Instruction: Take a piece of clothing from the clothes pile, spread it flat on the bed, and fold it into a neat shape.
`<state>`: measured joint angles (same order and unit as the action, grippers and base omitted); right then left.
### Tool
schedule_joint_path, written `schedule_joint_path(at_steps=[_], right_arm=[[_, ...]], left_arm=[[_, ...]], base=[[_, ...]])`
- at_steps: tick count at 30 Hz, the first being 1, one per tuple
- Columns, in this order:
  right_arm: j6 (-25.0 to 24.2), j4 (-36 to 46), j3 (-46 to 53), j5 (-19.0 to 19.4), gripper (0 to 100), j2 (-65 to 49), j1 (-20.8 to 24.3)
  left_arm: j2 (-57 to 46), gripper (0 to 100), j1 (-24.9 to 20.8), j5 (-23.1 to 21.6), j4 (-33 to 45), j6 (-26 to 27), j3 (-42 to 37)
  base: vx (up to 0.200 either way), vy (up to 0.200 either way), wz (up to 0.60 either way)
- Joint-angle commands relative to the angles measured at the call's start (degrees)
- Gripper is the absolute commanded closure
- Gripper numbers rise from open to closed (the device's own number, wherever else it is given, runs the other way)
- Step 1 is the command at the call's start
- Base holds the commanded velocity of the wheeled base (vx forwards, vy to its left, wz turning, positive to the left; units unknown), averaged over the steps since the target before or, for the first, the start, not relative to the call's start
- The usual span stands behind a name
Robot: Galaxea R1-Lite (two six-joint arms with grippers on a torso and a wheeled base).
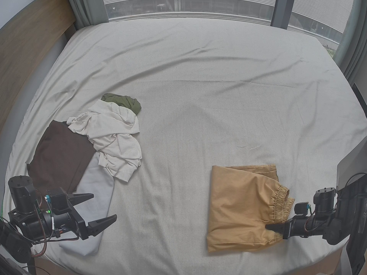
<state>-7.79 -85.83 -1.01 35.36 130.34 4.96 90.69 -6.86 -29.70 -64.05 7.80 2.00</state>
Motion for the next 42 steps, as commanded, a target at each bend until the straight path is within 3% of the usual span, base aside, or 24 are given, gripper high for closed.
schedule_joint_path(at_steps=[1, 14, 26, 37, 42], right_arm=[[-1.2, -0.2, 1.0, 0.9, 100, -3.3, 1.2], [-8.6, -1.4, 1.0, 0.3, 100, -18.2, 8.3], [-12.6, -2.2, -1.3, 0.2, 100, -25.5, 12.1], [-16.3, -1.9, -8.8, 0.2, 100, -28.8, 14.4], [-21.0, -1.6, -14.8, 0.2, 100, -28.9, 16.3]], left_arm=[[0.1, 0, -0.1, 0.1, 0.0, -0.1, 0.3], [-0.8, 0, 0.0, 0.1, -0.3, 0.0, -0.5], [-0.4, 0, -1.2, 0.1, -1.4, -0.1, -0.7], [-0.5, 0, -2.4, 0.2, -1.4, -0.2, -1.1], [-0.6, 0, -2.5, 0.2, -1.4, -0.3, -1.2]], base=[[0.000, 0.000, 0.00], [0.000, 0.000, 0.00], [0.000, 0.000, 0.00], [0.000, 0.000, 0.00], [0.000, 0.000, 0.00]])
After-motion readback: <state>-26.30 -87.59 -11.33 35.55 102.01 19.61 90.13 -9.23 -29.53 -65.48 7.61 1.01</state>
